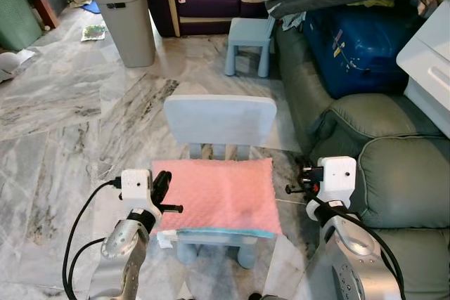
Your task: Move the pillow to the sofa
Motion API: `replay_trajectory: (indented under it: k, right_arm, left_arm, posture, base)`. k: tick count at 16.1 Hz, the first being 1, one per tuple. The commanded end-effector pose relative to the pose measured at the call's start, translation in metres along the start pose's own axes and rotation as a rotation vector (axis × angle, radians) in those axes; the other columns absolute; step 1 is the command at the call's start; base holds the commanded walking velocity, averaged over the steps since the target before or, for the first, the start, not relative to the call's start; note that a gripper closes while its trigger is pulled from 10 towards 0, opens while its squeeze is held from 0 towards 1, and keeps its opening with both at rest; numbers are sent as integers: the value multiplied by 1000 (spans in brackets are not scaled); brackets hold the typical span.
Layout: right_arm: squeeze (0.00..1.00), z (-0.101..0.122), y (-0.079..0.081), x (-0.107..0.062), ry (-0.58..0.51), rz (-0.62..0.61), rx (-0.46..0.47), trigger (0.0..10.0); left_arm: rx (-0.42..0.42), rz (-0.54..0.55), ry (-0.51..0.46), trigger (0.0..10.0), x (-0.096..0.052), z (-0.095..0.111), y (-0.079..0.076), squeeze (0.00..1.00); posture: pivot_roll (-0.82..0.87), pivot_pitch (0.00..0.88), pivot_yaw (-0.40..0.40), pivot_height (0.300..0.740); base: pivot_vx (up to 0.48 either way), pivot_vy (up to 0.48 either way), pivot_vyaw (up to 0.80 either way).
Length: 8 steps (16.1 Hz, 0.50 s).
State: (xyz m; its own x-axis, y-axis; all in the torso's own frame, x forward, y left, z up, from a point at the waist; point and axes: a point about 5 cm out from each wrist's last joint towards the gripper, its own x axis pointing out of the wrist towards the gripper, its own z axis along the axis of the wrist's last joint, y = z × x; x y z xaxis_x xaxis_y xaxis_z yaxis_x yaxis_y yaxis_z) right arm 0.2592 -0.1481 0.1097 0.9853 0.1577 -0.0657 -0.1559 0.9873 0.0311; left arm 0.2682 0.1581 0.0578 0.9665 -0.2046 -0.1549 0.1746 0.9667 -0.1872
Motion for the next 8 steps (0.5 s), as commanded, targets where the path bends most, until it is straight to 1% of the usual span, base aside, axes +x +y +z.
replay_trajectory:
  k: [1, 4, 5, 6, 7, 8]
  right_arm:
    - [0, 4, -1, -3, -14, 3, -2, 10000]
    - [0, 1, 0, -7, 0, 7, 2, 10000]
    - [0, -1, 2, -12, 15, 15, 9, 10000]
    - [0, -2, 3, -15, 22, 24, 15, 10000]
    - [0, -7, 6, -23, 50, 38, 20, 10000]
    - [0, -10, 7, -27, 67, 42, 23, 10000]
  left_arm:
    - [22, 6, -7, 10000, -3, 3, 2, 0]
    - [29, 13, 7, 10000, -9, 1, 5, 0]
    - [35, 18, 22, 10000, -16, -2, 7, 0]
    - [37, 20, 28, 10000, -18, -3, 7, 0]
    - [41, 23, 52, 10000, -28, -7, 8, 0]
    - [44, 25, 65, 10000, -33, -10, 9, 0]
  posture:
    - [-115, 159, 28, 740]
    - [-110, 185, 28, 740]
    - [-107, 208, 29, 740]
    - [-106, 223, 28, 740]
    - [-104, 254, 25, 740]
    - [-101, 267, 24, 740]
  base:
    - [0, 0, 0]
    - [0, 0, 0]
    - [0, 0, 0]
    - [0, 0, 0]
    - [0, 0, 0]
    - [0, 0, 0]
